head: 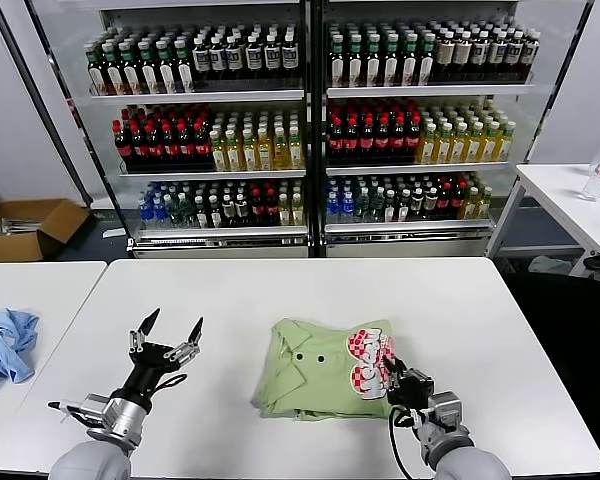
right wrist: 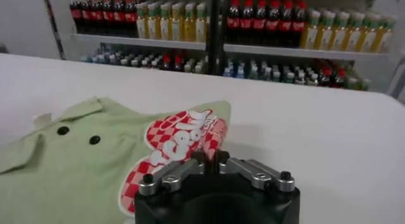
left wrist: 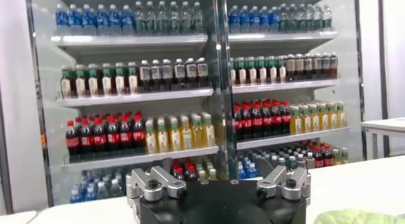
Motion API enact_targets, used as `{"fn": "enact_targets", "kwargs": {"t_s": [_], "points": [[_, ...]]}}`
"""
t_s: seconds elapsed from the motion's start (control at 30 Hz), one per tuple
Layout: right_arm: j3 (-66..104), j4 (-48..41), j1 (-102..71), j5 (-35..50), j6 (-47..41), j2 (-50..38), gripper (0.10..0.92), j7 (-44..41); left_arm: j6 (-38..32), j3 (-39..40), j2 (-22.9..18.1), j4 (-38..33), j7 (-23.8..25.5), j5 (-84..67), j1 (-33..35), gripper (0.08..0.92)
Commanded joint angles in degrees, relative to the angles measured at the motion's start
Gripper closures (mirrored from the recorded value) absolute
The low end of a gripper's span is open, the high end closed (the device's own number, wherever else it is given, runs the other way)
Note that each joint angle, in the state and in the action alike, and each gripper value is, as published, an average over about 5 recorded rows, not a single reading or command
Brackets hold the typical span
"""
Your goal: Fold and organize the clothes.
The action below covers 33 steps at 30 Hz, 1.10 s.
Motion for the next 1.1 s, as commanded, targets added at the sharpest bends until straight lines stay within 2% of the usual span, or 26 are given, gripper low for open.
{"fn": "enact_targets", "kwargs": {"t_s": [0.03, 0.23, 0.33, 0.67, 0.87, 1.1], "points": [[3.0, 2.1, -2.8, -7.2, 4.3, -0.7, 0.750, -1.4, -7.0, 1.2, -1.2, 2.2, 0.9, 11.1, -0.5, 0.177], [3.1, 1.9, -0.7, -9.5, 7.2, -0.7, 0.577, -2.3, -4.2, 3.2, -2.3, 0.7, -1.4, 18.0, -1.3, 0.177], [4.3, 0.6, 2.2, -9.1, 8.0, -1.7, 0.490, -2.4, -4.5, 3.1, -2.3, -0.1, -1.0, 25.0, -0.7, 0.177], [5.5, -3.0, 8.1, -6.3, 8.3, -3.6, 0.232, -3.0, -14.5, 2.5, -1.8, 3.9, -4.9, 35.3, -6.6, 0.177], [4.8, -4.1, 9.9, -7.0, 7.8, -3.1, 0.203, -2.7, -18.3, 1.7, -1.3, 7.0, -5.2, 36.2, -8.1, 0.177], [5.7, -6.9, 10.8, -15.6, 9.4, -2.1, 0.202, -3.6, -27.3, 1.6, -1.0, 14.5, -2.9, 27.5, -12.7, 0.177]]}}
